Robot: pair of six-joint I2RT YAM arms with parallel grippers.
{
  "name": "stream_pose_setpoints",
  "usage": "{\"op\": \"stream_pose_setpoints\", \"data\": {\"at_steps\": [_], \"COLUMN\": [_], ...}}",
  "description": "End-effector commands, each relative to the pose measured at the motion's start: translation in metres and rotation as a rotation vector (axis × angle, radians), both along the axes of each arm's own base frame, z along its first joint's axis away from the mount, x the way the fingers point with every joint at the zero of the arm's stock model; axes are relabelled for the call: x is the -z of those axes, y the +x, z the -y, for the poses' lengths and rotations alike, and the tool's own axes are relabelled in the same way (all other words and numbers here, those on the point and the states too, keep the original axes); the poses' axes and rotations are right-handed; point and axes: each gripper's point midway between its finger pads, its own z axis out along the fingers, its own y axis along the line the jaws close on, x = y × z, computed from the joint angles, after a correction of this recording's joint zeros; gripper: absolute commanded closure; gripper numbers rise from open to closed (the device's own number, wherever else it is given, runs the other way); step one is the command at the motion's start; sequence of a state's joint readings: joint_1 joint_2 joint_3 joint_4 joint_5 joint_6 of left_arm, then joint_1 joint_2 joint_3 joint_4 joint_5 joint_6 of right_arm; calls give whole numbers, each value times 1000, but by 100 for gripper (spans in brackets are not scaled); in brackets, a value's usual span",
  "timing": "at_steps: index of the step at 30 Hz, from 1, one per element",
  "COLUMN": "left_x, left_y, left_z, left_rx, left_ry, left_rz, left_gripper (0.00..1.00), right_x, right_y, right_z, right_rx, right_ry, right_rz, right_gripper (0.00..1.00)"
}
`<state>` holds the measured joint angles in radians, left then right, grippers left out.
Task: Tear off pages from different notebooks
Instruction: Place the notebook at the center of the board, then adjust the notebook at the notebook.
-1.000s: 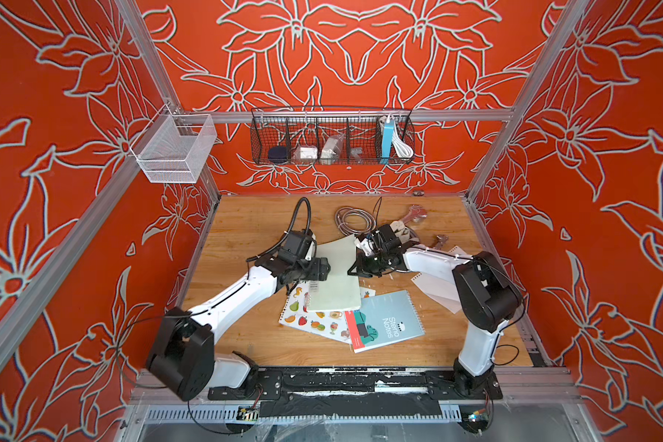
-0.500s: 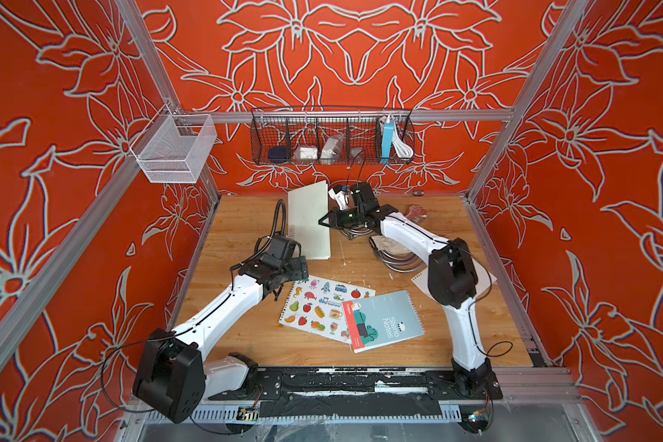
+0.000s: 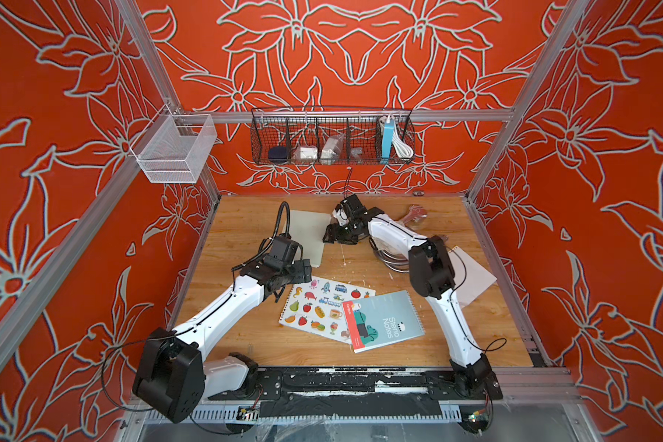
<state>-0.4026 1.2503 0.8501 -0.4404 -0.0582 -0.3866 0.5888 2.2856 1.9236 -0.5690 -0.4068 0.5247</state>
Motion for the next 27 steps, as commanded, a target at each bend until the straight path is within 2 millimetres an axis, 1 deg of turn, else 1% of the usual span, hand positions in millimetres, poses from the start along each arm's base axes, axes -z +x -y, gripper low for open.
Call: {"op": "stream_pose_setpoints", "data": {"at_steps": [1, 3, 5, 7, 10, 13, 14, 16, 17, 18, 21, 23, 25, 27], "left_x": [8, 11, 15, 20, 28, 38, 42, 49, 53, 56, 64, 69, 73, 76], "left_y": [-9, -16, -24, -33, -45, -53, -54, -57, -58, -58, -62, -66, -70, -73], "left_z": [41, 67, 94, 115, 140, 156, 160, 165, 167, 168, 174, 179, 182, 184], "left_rx": [185, 296, 406, 494, 598, 650, 659, 671, 676, 678, 696, 715, 726, 742], "left_ry": [-32, -54, -74, -90, -94, -99, -95, -92, -93, -89, -87, -95, -96, -102], "left_rz": [-43, -70, -94, -122, -167, -211, -225, -251, -265, -275, -307, -327, -340, -353], "left_gripper": [12, 12, 11, 10, 10, 10, 10, 10, 10, 10, 10, 10, 10, 10], "right_x": [-65, -72, -63, -50, -35, -27, -26, -21, -20, -16, 0, 15, 25, 31], "right_y": [-18, -47, -87, -128, -191, -243, -260, -289, -299, -313, -337, -342, -342, -334], "right_z": [33, 55, 82, 109, 148, 190, 200, 213, 216, 221, 228, 227, 226, 232], "right_rx": [49, 61, 60, 61, 48, 61, 62, 65, 73, 82, 141, 183, 209, 232], "right_ry": [26, 31, -6, -66, -130, -229, -244, -250, -233, -234, -199, -155, -122, -135], "right_rz": [139, 108, 41, -45, -167, -250, -288, -373, -393, -440, -517, -561, -594, -592], "right_gripper": [22, 22, 22, 22, 22, 21, 21, 21, 21, 21, 21, 22, 22, 22]}}
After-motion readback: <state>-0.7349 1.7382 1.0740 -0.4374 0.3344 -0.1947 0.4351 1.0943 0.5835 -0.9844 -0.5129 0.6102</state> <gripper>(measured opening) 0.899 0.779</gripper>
